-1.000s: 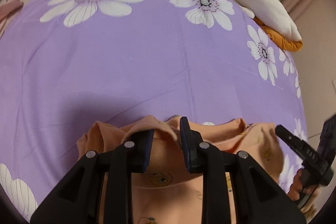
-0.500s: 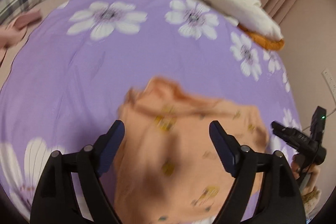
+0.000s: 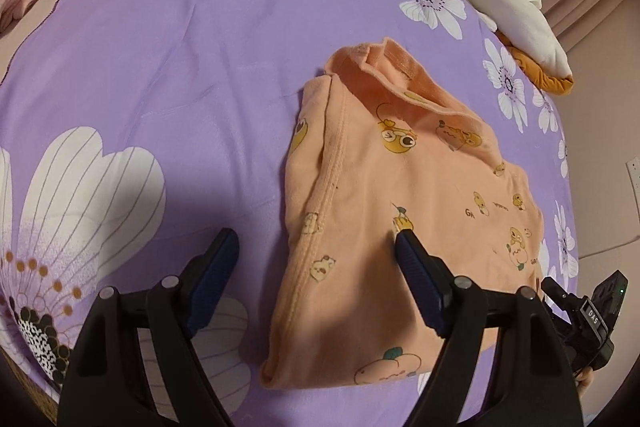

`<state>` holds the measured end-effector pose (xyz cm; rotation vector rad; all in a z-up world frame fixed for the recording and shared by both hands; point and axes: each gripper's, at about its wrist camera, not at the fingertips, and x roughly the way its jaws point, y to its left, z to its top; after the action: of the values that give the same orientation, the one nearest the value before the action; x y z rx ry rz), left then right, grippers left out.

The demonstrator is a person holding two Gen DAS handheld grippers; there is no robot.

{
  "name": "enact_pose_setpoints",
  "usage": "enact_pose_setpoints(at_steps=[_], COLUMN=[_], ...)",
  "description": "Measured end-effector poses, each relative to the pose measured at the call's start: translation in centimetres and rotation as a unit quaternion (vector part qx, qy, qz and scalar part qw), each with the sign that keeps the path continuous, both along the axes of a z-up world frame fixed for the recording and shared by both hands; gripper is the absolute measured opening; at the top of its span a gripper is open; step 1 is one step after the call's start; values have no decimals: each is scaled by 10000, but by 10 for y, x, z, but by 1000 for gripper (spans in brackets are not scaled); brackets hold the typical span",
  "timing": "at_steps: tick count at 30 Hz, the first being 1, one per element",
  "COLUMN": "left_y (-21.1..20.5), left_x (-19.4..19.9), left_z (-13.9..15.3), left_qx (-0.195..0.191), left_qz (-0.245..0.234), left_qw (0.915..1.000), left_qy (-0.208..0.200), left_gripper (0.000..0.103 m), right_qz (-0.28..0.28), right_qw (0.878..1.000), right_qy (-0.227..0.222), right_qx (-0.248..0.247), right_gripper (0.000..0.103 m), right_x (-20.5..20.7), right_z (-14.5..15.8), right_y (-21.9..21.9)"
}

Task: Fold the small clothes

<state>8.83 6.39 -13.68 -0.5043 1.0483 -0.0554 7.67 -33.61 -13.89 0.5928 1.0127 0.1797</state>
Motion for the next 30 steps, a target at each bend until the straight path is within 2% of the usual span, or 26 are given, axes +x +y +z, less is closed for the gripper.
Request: enact_pose_setpoints(at_steps=[4, 7, 10, 11, 12, 14, 15, 17, 22, 25, 27, 30], left_y=[-2, -5, -7, -7, -8, -9, -10, -9, -7, -8, -11, -13], left_x=[0, -1, -1, 0, 0, -1, -2, -3, -8, -10, -12, -16], left_z=[-2, -3, -5, -6, -6, -6, -6, -5, -2, 2, 6, 11], left_qx=[-57, -42, -90, -148, -195, -174, -148, -189, -431, -730, -788, -746], left_qz=[-76, -159, -243, -288, -329, -342, -348, -375, -434, -552, -631, -694], left_qw=[9999, 9998, 9994, 9992, 9989, 9989, 9988, 9986, 9976, 9952, 9942, 9938], left_qy=[-74, -148, -234, -251, -257, -278, -296, -313, -311, -358, -373, -453], left_gripper=[80, 73, 58, 50, 45, 45, 43, 39, 39, 39, 40, 41], right_qz=[135, 472, 545, 544, 541, 611, 580, 498, 250, 152, 19, -334], right_qw=[9993, 9951, 9974, 9980, 9983, 9980, 9983, 9986, 9968, 9955, 9952, 9936], right_qy=[-82, 15, -77, -96, -99, -57, -63, -186, -661, -846, -947, -1040], right_qx=[334, 870, 466, 310, 203, 167, 95, -83, 374, 408, 257, -280], right_gripper=[70, 70, 69, 61, 45, 27, 24, 21, 18, 17, 17, 17], right_x=[11, 30, 45, 49, 51, 53, 52, 50, 37, 29, 23, 13], right_z=[-5, -16, -13, -11, -10, -10, -9, 1, 30, 49, 59, 71], right_y=[6, 21, 38, 45, 48, 56, 59, 62, 40, 28, 20, 3])
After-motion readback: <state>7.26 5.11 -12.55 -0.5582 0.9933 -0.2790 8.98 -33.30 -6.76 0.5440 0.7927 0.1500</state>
